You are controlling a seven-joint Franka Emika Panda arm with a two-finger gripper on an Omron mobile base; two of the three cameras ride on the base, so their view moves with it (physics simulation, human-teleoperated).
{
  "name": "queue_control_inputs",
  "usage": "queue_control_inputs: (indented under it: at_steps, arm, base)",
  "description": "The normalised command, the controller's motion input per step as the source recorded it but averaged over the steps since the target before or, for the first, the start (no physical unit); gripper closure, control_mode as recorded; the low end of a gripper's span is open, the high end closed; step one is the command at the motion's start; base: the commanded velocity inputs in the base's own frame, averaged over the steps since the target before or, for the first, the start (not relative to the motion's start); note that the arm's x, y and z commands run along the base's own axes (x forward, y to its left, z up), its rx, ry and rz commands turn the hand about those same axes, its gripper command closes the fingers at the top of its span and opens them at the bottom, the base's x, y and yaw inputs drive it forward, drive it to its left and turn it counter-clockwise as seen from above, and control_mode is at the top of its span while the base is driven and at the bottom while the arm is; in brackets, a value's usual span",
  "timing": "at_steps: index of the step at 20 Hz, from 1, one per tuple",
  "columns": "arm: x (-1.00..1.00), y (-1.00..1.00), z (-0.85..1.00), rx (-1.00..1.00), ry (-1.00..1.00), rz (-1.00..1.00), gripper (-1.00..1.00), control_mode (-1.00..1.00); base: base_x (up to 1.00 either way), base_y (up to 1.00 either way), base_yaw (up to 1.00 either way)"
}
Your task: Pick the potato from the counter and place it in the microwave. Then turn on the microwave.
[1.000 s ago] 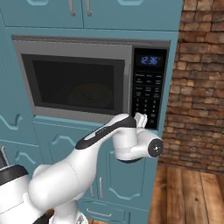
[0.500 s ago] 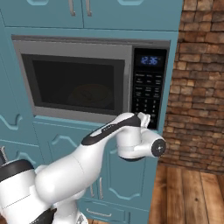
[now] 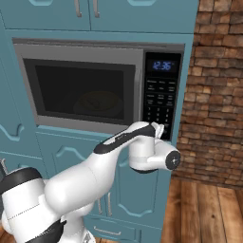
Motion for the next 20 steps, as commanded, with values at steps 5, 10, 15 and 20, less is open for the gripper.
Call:
queue_control_inputs:
  at_steps: [5, 10, 15, 20]
  arm:
    - [0.19, 0.00, -0.05, 0.00, 0.00, 0.00, -1.00, -1.00]
    - [0.16, -0.01, -0.05, 0.00, 0.00, 0.00, -1.00, -1.00]
    - [0.09, -0.10, -0.06, 0.01, 0.00, 0.00, -1.00, -1.00]
    - [0.05, -0.09, -0.09, 0.02, 0.00, 0.00, -1.00, -1.00]
  base:
    - [0.00, 0.00, 0.00]
    - [0.00, 0.00, 0.00]
    - [0.00, 0.00, 0.00]
    - [0.00, 0.00, 0.00]
